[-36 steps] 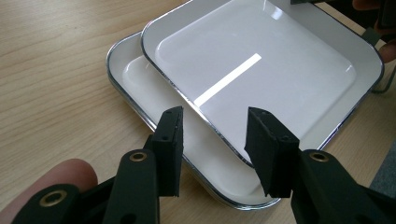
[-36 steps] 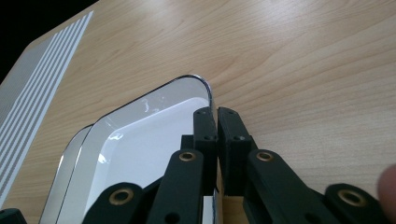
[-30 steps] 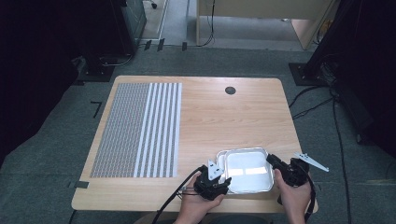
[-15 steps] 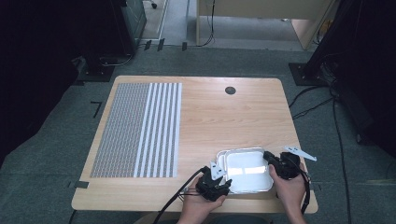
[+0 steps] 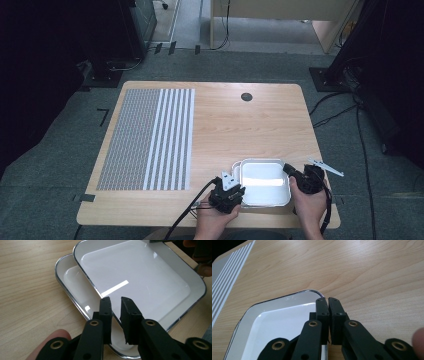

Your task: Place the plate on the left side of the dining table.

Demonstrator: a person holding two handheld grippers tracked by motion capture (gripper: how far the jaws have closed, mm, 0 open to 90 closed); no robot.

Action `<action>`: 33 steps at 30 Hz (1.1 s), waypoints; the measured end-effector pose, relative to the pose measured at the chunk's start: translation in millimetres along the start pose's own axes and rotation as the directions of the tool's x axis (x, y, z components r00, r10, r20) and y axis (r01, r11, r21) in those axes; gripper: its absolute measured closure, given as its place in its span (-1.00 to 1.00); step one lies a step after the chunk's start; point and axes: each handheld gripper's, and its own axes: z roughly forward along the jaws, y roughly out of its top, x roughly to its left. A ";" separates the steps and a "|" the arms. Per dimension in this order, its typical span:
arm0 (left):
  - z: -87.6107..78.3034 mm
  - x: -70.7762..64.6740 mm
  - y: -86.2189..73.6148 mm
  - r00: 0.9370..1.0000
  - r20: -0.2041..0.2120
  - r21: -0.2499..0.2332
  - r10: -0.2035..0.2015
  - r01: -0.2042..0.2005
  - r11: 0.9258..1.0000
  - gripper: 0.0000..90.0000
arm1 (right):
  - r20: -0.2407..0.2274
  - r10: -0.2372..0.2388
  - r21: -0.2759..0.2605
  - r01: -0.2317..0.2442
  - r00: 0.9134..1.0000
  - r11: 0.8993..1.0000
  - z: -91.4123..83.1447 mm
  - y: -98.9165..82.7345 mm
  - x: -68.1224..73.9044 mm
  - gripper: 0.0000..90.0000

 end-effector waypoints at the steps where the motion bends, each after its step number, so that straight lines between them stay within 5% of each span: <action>1: 2.0 0.9 -0.5 1.000 0.000 0.011 0.001 -0.001 1.000 0.77 | 0.000 0.002 -0.001 -0.002 1.000 1.000 -0.2 -0.2 0.7 0.97; 10: 8.5 -4.1 -1.7 0.996 0.035 0.034 -0.081 0.080 0.996 0.35 | 0.023 0.028 -0.020 -0.027 0.999 0.999 -2.5 -3.2 -0.9 0.99; 16: 9.7 5.8 -1.6 0.982 0.052 0.017 -0.183 0.183 0.983 0.58 | 0.012 0.015 -0.022 -0.015 1.000 1.000 -3.3 -4.4 -1.1 0.99; 24: 12.3 2.1 0.6 0.989 0.022 0.047 -0.148 0.147 0.988 0.71 | 0.032 -0.013 -0.042 0.015 0.999 0.999 -5.0 -5.1 1.9 0.98; 33: -0.4 8.1 11.7 0.994 0.006 0.075 -0.108 0.107 0.991 0.74 | 0.013 0.006 -0.044 -0.005 1.000 0.999 -9.6 -2.2 10.8 0.99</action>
